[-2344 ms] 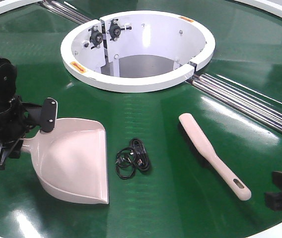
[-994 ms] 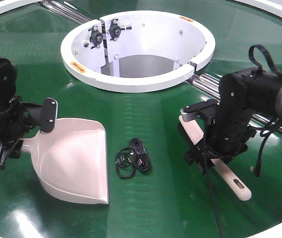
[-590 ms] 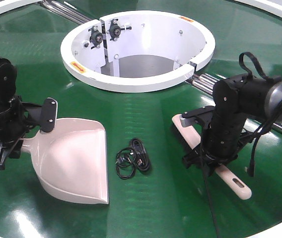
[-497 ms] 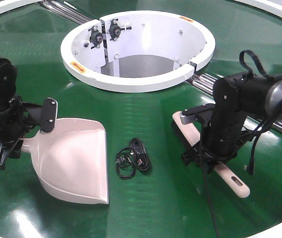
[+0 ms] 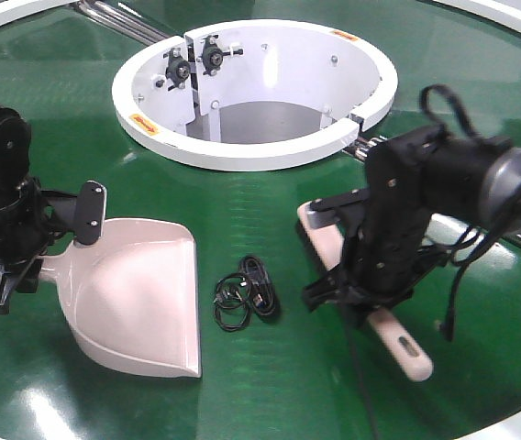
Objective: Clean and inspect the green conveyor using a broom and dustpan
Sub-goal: 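Sweep the black cable into the dustpan with the right-held brush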
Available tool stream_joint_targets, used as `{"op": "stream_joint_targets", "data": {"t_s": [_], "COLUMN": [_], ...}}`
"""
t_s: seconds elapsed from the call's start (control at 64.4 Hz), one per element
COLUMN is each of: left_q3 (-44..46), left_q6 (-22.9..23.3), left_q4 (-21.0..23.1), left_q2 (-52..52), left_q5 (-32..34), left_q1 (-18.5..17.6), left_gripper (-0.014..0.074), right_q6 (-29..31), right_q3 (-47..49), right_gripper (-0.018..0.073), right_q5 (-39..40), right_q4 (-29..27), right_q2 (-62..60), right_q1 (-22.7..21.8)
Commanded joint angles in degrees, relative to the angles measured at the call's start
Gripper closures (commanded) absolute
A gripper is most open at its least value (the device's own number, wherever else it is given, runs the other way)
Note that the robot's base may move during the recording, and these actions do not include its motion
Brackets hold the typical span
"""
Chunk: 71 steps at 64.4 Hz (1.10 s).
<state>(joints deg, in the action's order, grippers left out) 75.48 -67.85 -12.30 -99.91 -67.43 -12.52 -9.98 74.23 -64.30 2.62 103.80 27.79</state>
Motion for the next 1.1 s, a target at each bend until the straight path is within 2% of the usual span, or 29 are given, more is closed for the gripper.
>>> {"op": "stream_joint_targets", "data": {"t_s": [0.0, 0.279, 0.605, 0.854, 1.087], "left_q3": [1.7, 1.7, 1.7, 1.7, 1.7], "left_q6": [0.6, 0.6, 0.6, 0.6, 0.6], "left_q4": [-0.3, -0.3, -0.3, -0.3, -0.3], "left_q2": [2.7, 2.7, 2.7, 2.7, 2.7], "left_q5": [0.2, 0.2, 0.2, 0.2, 0.3], "left_q1": [-0.3, -0.3, -0.3, -0.3, -0.3], "left_gripper": [0.0603, 0.0603, 0.0603, 0.0603, 0.0603], "right_q6": [-3.0, -5.6, -4.8, -3.5, -3.6], "right_q3": [2.4, 12.1, 22.4, 33.9, 41.1], "right_gripper": [0.0564, 0.0564, 0.0564, 0.0564, 0.0564], "right_q5": [0.1, -9.8, -9.8, -9.8, -9.7], "right_q4": [0.3, -1.6, -14.7, -20.3, -21.2], "right_q2": [-0.6, 6.8, 14.1, 19.3, 20.2], "right_q1": [2.2, 6.6, 14.3, 19.9, 20.4]}}
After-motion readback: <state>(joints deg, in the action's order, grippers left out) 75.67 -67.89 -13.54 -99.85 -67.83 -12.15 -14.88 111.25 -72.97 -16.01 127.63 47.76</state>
